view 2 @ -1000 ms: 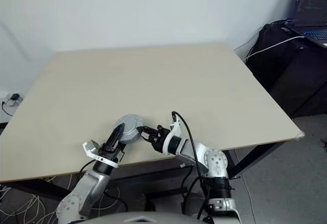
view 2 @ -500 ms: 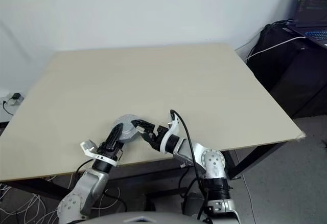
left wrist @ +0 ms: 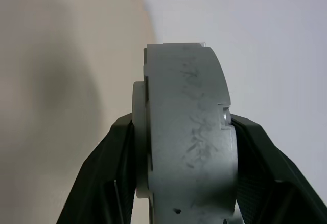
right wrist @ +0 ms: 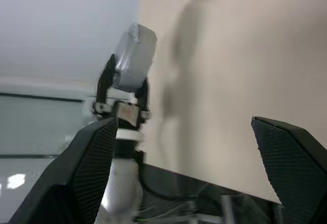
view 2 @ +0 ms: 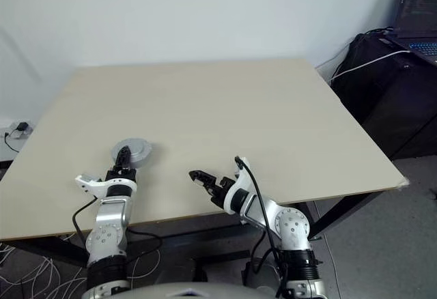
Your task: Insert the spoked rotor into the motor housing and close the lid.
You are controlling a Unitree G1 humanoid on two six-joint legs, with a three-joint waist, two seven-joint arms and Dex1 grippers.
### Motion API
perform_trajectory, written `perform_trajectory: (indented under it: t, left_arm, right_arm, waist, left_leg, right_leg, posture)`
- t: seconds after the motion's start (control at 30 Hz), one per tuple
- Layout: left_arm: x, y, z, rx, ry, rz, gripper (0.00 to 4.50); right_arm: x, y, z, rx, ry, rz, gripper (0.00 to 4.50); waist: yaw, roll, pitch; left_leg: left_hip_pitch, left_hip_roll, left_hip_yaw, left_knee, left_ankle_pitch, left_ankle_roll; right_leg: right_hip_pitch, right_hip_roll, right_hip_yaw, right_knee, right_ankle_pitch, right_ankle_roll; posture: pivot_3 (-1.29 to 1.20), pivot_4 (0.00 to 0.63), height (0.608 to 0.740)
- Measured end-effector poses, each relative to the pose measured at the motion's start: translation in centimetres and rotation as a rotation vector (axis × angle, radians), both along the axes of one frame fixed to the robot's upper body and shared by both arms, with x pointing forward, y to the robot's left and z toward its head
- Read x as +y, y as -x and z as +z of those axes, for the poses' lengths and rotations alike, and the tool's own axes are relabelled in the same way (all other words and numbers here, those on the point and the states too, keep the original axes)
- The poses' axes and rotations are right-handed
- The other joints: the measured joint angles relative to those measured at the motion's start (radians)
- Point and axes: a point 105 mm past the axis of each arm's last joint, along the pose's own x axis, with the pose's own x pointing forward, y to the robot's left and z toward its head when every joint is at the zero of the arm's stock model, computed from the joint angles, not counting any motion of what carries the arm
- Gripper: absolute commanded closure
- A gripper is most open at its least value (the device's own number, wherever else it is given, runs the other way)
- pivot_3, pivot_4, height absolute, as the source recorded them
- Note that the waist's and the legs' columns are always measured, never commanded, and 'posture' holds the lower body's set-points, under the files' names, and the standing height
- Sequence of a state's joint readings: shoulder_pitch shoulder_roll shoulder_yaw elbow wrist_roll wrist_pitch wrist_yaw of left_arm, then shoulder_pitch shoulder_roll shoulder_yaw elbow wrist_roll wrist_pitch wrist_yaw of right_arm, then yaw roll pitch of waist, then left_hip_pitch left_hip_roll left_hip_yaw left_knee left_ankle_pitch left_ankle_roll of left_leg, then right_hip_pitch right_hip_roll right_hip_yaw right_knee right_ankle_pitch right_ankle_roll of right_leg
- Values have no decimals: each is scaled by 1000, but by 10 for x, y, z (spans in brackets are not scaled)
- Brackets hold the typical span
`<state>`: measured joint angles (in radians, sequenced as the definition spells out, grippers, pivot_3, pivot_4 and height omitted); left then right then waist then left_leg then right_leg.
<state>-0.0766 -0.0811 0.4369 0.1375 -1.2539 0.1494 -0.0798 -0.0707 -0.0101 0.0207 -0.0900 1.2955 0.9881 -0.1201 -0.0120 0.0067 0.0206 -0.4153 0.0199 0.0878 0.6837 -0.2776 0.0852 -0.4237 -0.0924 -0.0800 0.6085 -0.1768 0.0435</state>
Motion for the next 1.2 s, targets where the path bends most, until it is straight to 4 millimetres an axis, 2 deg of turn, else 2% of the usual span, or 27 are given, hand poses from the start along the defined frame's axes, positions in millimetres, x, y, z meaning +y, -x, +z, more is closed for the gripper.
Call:
perform_trajectory:
  t: [0.2,0.3,0.43,0.57,0.87,1.2]
  left_arm:
    - [17,-5,-12,51,16,98,2390]
    - [21,-8,-14,54,33,139,2390]
    - [24,-8,-16,66,13,159,2390]
    - [27,-6,-21,85,11,176,2390]
    - [45,-3,-31,144,32,288,2390]
    - [48,-7,-31,181,31,339,2390]
  right_arm:
    - [-15,0,-7,-183,195,-7,0]
    - [-20,-5,0,-414,336,2,0]
    - [-15,-1,6,-661,445,80,0]
    - [-7,7,8,-796,477,147,0]
    - [-6,9,6,-858,508,171,0]
    - [-6,9,6,-859,512,168,0]
  waist:
    - [1,-3,-1]
    - [0,-6,0]
    - [-1,-9,-1]
    - [0,-12,0]
    - [3,-16,1]
    - [2,-16,1]
  left_leg:
    - [0,0,0,1,0,0]
    - [0,0,0,2,0,0]
    - [1,0,0,2,0,0]
    - [2,0,0,2,0,-1]
    - [4,0,-3,5,-3,-6]
    - [7,1,-3,5,-2,-7]
  right_leg:
    - [1,0,0,0,-1,3]
    - [1,0,0,0,-2,6]
    - [2,0,0,0,-2,6]
    - [4,0,0,0,-2,6]
    - [8,-1,-4,0,-2,5]
    - [10,-1,-5,0,-1,4]
  posture:
    - [0,0,740]
    - [0,0,740]
    - [0,0,740]
    - [0,0,740]
    - [0,0,740]
    - [0,0,740]
